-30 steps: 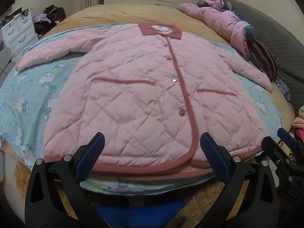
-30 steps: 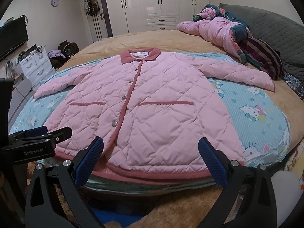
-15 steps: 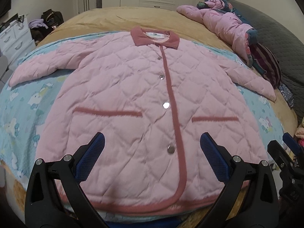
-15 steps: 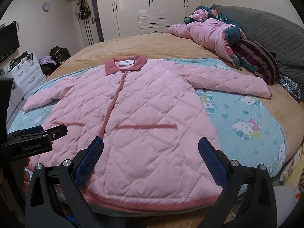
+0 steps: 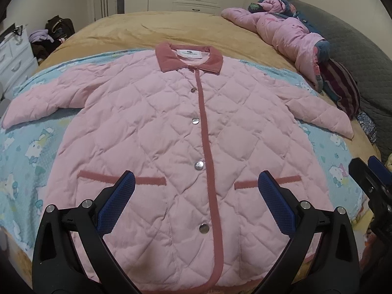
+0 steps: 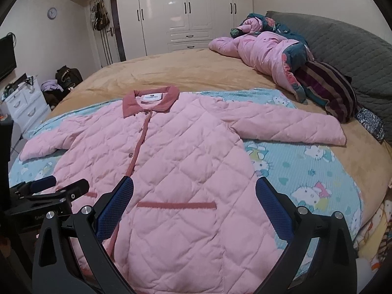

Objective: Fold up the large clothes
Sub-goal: 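Move the right tool toward the cuff of the jacket sleeve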

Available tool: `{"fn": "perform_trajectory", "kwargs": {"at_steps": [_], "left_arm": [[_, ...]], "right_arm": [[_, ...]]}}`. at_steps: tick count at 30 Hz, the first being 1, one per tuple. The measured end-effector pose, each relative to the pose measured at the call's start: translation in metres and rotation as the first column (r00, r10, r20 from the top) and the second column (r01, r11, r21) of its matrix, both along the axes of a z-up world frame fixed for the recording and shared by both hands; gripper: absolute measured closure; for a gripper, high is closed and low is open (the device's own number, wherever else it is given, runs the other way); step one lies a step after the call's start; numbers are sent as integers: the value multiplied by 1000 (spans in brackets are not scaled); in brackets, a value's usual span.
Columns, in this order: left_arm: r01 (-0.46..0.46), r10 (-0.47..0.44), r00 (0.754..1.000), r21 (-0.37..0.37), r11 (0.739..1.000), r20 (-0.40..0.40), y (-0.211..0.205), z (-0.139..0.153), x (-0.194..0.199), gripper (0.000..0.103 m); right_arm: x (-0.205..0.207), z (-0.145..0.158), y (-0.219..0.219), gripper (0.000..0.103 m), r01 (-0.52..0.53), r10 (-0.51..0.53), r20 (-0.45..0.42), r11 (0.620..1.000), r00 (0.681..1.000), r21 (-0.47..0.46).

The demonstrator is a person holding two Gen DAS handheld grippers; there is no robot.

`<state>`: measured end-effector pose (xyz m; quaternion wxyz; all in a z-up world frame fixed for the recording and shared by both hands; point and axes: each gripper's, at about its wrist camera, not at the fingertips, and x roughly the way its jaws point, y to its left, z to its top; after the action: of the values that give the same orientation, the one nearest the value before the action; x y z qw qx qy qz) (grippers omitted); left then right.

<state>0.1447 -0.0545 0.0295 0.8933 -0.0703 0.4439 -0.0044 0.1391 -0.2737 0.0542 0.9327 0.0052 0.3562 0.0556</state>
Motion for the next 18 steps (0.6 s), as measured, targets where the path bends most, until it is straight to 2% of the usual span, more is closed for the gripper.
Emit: {"fn": "perform_trajectory", "kwargs": {"at_steps": [9, 18], "left_arm": [[0, 0, 1000, 30, 1000, 13, -4, 7, 32, 9], [-9, 10, 1000, 73, 997, -13, -12, 5, 82, 9]], "right_arm": [[37, 2, -4, 4, 7, -7, 5, 1000, 1000, 19], [96, 7, -28, 4, 56, -56, -2, 996, 998, 76]]}}
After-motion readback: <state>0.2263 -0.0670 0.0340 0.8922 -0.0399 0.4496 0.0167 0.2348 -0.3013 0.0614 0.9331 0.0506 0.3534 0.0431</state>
